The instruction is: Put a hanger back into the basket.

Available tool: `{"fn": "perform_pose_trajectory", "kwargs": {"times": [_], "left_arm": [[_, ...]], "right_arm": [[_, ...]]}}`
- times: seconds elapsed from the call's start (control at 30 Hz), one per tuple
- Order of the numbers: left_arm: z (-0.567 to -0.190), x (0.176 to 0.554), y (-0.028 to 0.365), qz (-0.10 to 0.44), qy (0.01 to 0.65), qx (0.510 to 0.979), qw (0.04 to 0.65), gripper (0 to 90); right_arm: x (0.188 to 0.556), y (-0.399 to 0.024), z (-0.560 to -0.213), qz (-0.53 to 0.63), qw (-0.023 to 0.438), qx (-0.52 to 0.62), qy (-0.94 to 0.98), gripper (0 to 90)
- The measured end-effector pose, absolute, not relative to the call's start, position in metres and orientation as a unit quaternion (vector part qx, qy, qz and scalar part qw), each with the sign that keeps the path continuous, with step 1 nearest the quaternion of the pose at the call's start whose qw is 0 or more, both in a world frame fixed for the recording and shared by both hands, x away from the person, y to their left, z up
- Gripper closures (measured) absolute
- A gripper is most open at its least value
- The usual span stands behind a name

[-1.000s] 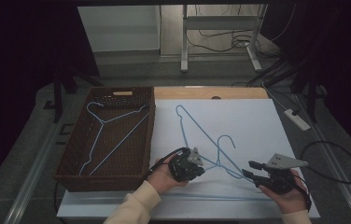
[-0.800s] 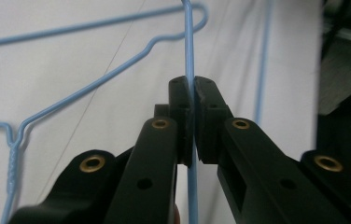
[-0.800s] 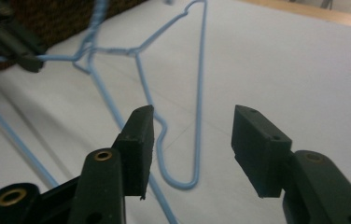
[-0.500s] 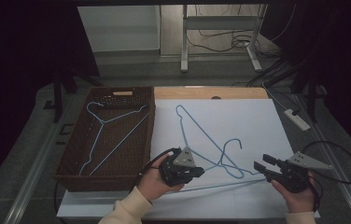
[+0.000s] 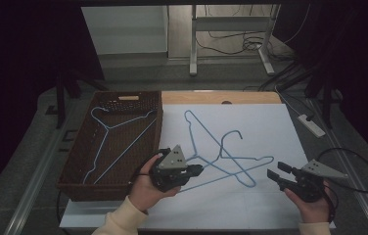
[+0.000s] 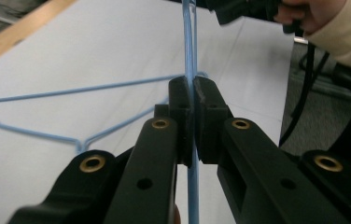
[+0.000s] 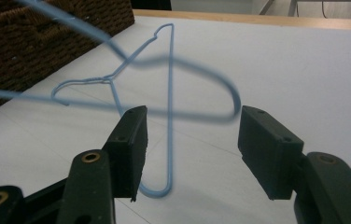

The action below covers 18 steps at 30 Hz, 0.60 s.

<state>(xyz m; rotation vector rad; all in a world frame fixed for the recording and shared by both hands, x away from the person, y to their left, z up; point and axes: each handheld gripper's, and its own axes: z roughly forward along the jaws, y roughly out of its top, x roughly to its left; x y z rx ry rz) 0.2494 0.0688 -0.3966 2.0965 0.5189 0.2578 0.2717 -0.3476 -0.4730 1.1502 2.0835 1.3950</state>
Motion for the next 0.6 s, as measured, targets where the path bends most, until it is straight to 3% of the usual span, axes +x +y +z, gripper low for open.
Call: {"fn": "perform_pose_trajectory", "kwargs": {"times": [0.6], "left_arm": [[-0.368,0.252,0.132,0.127,0.278,0.792,0.529,86.8]], "right_arm": [[0.273,-0.341,-0.477,0.475,0.192,0.398,0.761,41.9]]}}
